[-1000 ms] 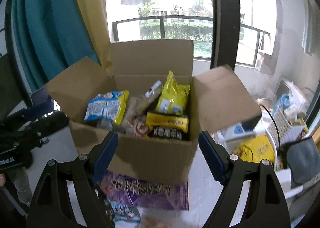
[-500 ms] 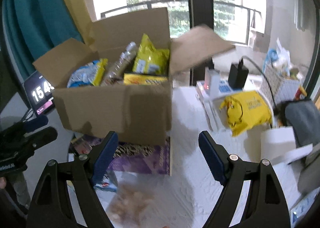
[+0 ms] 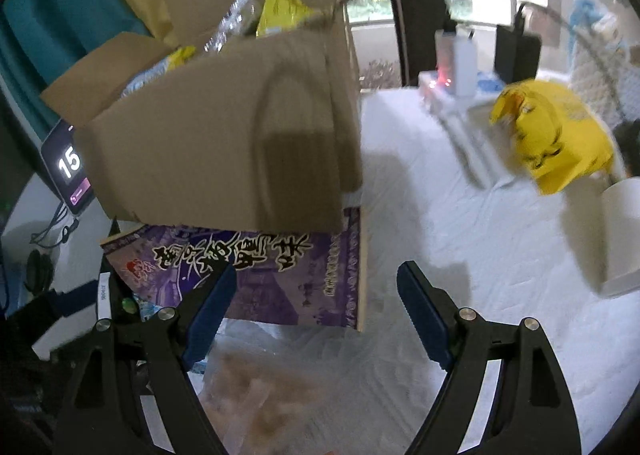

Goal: Organize snacks
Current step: 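Grasp the black snack bag with the left tool while the right grasps the purple snack bag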

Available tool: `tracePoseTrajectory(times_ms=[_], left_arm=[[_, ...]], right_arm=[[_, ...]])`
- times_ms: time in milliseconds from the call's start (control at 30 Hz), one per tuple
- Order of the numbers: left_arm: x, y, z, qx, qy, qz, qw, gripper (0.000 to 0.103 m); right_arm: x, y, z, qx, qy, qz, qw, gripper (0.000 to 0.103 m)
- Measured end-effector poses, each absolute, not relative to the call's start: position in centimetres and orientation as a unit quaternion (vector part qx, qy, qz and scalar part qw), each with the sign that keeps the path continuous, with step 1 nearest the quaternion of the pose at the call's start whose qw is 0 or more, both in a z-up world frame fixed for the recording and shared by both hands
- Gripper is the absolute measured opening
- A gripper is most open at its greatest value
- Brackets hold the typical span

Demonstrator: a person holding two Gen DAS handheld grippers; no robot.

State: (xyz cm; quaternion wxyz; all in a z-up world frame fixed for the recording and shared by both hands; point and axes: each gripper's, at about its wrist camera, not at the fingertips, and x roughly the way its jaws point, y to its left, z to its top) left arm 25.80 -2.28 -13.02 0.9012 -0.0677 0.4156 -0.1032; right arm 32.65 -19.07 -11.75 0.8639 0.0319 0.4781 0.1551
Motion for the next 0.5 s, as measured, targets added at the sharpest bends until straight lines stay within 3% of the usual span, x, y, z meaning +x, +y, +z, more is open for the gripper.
tracePoseTrajectory(times_ms=[267,300,333,500], left_arm=[[26.2,-2.3,-14.0,-0.054,0.409,-0.108,0.904,0.046],[26.2,-2.3,-14.0,-0.054,0.409,-0.109,0.905,0.042],[26.2,-2.2,-14.0,-0.057,0.409,-0.112,0.904,0.042],[25.8,-2.0,-13.9,-0.066,0.409,-0.117,0.903,0.023]], right_arm=[[33.7,-17.9,-13.0,0.042,0.491,0.165,0.854,0.083],[33.5,-17.6,-13.0,0.033,0.488,0.161,0.857,0.077],[33.4,-17.5,-13.1,0.033,0.490,0.161,0.856,0.063],[32.5,-16.5,-13.3,0.017,0.491,0.170,0.854,0.033]])
